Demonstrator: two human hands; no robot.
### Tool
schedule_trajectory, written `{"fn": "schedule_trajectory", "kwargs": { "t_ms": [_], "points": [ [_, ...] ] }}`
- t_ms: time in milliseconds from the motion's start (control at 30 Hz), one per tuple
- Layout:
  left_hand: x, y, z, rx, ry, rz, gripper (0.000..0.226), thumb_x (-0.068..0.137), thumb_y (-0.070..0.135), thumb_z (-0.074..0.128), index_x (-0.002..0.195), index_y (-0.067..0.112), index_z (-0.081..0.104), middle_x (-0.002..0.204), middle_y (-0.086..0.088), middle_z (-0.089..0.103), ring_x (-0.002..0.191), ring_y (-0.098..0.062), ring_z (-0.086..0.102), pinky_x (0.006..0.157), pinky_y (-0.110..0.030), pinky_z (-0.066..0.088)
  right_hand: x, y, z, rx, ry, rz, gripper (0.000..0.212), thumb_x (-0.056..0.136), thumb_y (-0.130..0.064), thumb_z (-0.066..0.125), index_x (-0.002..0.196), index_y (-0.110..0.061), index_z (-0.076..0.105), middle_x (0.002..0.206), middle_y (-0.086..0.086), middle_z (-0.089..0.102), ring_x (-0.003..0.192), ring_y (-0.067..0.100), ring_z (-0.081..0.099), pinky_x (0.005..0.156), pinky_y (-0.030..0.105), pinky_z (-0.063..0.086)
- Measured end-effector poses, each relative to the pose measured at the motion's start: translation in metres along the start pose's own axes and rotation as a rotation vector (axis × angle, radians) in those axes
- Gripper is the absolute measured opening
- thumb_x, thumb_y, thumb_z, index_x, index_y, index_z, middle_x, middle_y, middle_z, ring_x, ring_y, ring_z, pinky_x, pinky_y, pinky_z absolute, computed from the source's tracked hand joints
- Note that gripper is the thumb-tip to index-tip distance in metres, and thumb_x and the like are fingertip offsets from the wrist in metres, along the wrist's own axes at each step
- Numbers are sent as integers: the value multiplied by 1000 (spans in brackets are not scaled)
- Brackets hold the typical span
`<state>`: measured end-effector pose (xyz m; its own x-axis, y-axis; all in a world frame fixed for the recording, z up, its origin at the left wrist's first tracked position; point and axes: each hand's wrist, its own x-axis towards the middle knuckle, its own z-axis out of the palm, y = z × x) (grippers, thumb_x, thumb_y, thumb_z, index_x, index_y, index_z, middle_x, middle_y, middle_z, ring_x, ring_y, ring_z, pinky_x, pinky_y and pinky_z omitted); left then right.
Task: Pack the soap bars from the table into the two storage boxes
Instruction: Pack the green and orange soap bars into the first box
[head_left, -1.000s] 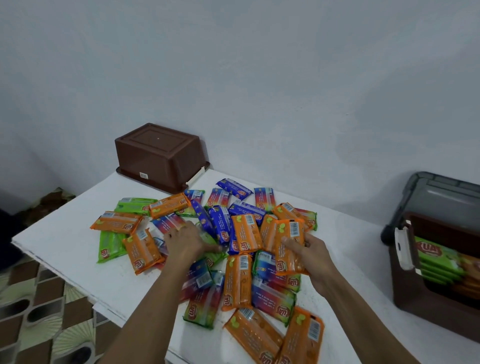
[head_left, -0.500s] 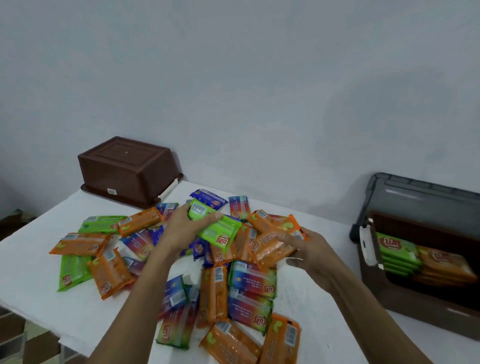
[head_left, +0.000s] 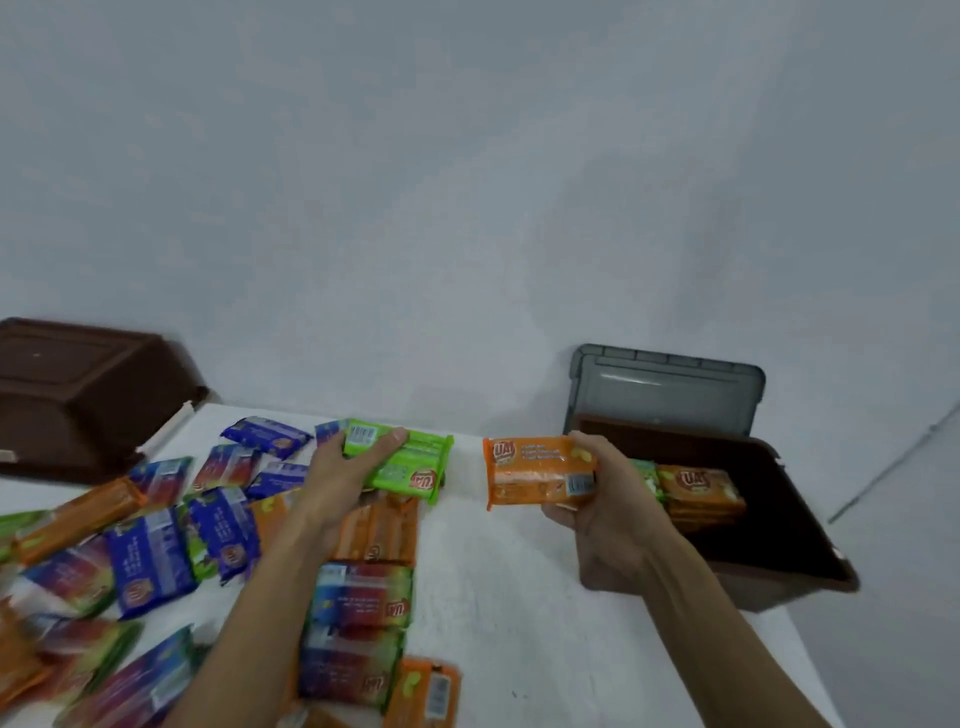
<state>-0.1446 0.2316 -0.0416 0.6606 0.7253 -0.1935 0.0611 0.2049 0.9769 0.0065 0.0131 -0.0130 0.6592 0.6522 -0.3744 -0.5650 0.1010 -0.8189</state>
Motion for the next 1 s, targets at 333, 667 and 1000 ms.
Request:
{"fn": "schedule_trajectory", "kwargs": {
  "t_ms": [333,667,1000],
  "points": [
    [-1,-14,89,-21,-48,-27,37,83,30,74,110,6,66,88,-7,73,73,-14,67,59,-24,52,-15,-43,-81,252,-59,-65,11,79,-12,67,72,-13,59,80,6,60,83,18,62,84,38,51],
    [0,-22,176,-115,-40,-4,24,84,31,73,101,15,68,86,-1,73,82,-17,66,67,-28,51,1,-72,-162,62,105,-158,42,87,5,62,122,-17,62,116,19,64,100,33,66,71,42,60],
    [5,-39,263,-87,88,125,43,79,34,78,106,6,61,96,-9,73,82,-17,72,62,-29,58,34,-101,-226,-500,413,-212,31,92,-9,67,121,-11,56,115,14,64,101,27,66,74,39,61]
  ]
}}
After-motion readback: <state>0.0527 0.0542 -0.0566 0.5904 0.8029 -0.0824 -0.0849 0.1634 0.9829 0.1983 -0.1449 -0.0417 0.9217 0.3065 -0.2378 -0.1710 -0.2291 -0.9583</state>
